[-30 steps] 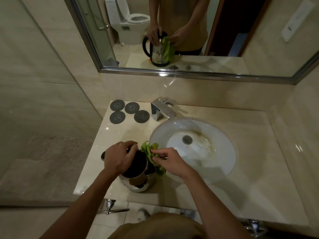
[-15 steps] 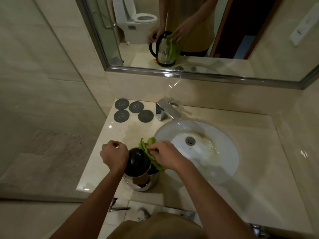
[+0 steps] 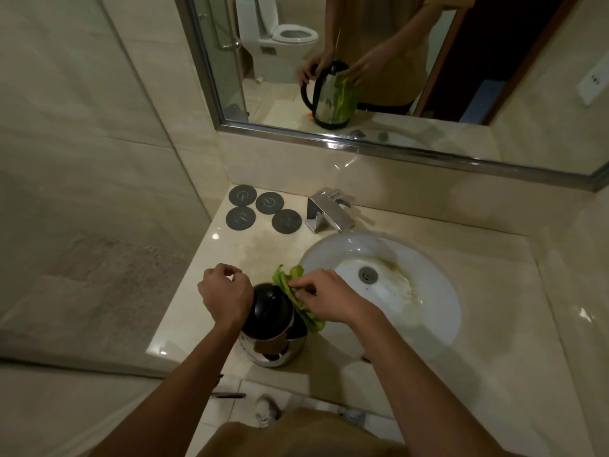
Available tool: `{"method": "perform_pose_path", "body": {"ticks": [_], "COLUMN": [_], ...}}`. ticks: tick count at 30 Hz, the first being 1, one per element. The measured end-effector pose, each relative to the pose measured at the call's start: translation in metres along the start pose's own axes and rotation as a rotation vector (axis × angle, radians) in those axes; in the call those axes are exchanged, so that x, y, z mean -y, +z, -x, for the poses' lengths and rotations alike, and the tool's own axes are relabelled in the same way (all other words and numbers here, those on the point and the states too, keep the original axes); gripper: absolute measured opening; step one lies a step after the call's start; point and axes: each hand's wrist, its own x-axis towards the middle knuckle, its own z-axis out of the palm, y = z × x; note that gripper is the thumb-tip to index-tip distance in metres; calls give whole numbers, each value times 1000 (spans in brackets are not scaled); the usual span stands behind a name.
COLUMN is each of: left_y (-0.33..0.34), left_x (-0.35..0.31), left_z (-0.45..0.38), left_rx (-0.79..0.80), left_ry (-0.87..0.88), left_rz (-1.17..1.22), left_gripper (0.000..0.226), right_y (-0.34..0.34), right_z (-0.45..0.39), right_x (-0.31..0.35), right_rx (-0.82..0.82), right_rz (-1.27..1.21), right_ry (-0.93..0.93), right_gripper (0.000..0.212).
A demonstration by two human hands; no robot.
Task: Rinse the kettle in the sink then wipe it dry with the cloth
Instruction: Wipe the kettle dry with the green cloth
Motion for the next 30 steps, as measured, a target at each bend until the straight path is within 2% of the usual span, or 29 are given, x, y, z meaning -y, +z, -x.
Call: {"method": "perform_pose_path", "body": {"ticks": [4, 8, 12, 15, 22, 26, 30], "left_y": [1, 0, -1, -2, -1, 0, 0], "left_x": [1, 2, 4, 5, 5, 6, 6], "left_z": [0, 0, 0, 0, 1, -1, -1], "left_rx": [-9, 9, 26, 21, 15, 14, 21], "left_ry": [16, 37, 59, 52, 53, 62, 67], "left_rz": [-34, -23, 7, 22, 22, 24, 8], "left_gripper": [20, 23, 25, 24, 24, 24, 24], "right_y": [4, 4, 9, 18, 70, 47, 18], "right_z": [1, -37, -56, -49, -12, -4, -6], "right_x": [6, 13, 2, -20, -68, -49, -23], "right_rx": [-15, 81, 158, 103, -68, -146, -125], "right_rz": [42, 98, -68, -244, -384, -431, -347], "right_ry": [-44, -43, 12, 88, 260, 191, 49], "right_gripper": [39, 46, 40, 37, 36, 36, 36]}}
